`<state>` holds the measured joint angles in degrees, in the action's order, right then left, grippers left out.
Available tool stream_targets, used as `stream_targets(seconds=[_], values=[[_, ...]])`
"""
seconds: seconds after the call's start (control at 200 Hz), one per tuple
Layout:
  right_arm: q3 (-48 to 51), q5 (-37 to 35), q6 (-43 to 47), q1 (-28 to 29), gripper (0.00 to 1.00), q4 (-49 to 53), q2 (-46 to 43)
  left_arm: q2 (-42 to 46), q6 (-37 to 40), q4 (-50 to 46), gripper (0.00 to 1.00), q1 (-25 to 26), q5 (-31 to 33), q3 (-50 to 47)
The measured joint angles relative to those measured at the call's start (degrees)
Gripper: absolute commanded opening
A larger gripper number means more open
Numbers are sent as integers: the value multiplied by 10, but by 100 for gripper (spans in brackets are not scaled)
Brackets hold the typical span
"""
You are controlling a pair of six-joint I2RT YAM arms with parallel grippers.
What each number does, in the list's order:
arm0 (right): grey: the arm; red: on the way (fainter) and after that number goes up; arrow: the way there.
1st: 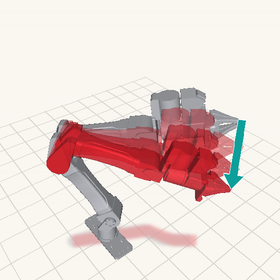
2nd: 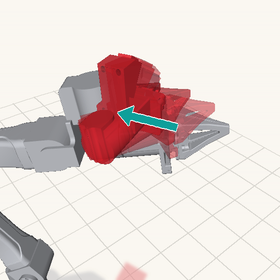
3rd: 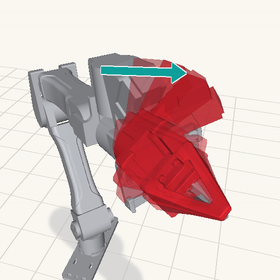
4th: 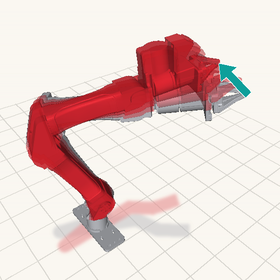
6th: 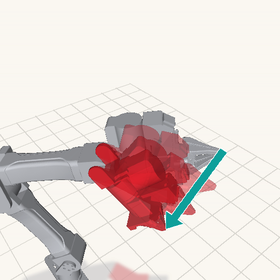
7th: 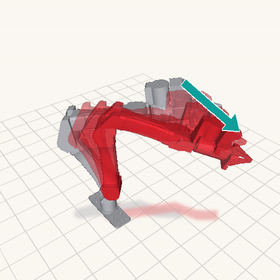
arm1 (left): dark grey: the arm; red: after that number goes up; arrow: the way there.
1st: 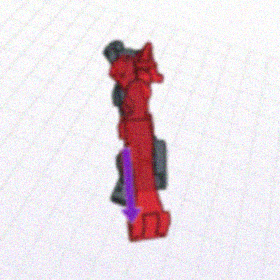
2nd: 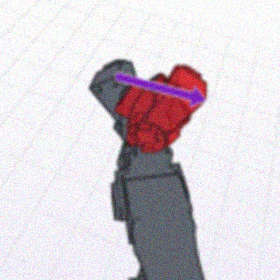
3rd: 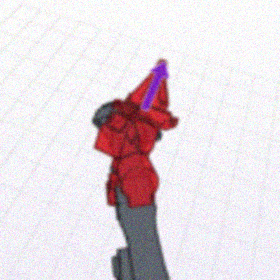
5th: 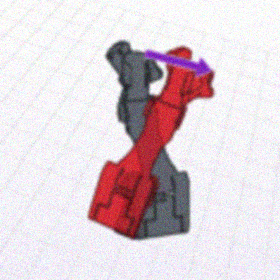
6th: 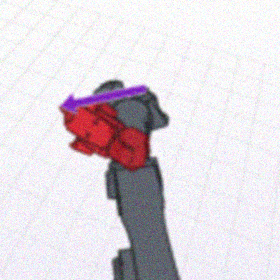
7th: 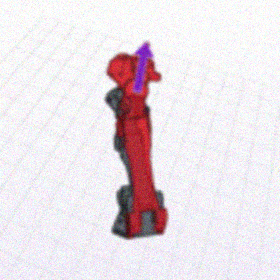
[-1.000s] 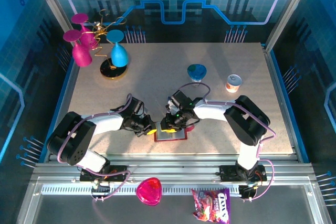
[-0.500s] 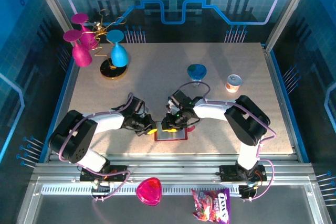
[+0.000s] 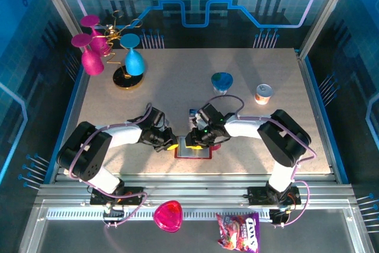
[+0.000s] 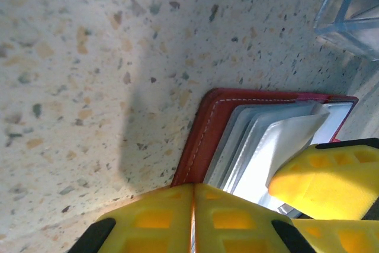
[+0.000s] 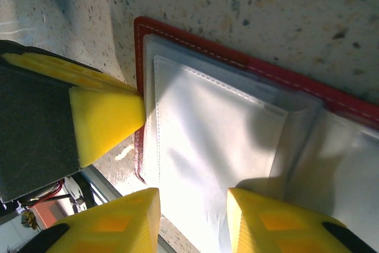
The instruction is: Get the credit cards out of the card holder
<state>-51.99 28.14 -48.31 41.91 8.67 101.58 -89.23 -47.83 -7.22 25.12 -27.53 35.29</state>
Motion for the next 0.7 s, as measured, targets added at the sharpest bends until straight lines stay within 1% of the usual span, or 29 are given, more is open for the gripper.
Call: stream_targets(seconds=[0.22,0.33,0.555,0.695], values=[[6,0,-4,-6,35,-5,-7,0,0,-1,9,0,0,0],[32,9,-8,-10,35,-44,-13,9,-2,-11,11,0,4,2],[55,24,-19,-12,35,-95,-15,56,-16,-26,18,0,9,4],[63,27,-19,-12,35,-111,-15,62,-28,-21,22,5,9,10]])
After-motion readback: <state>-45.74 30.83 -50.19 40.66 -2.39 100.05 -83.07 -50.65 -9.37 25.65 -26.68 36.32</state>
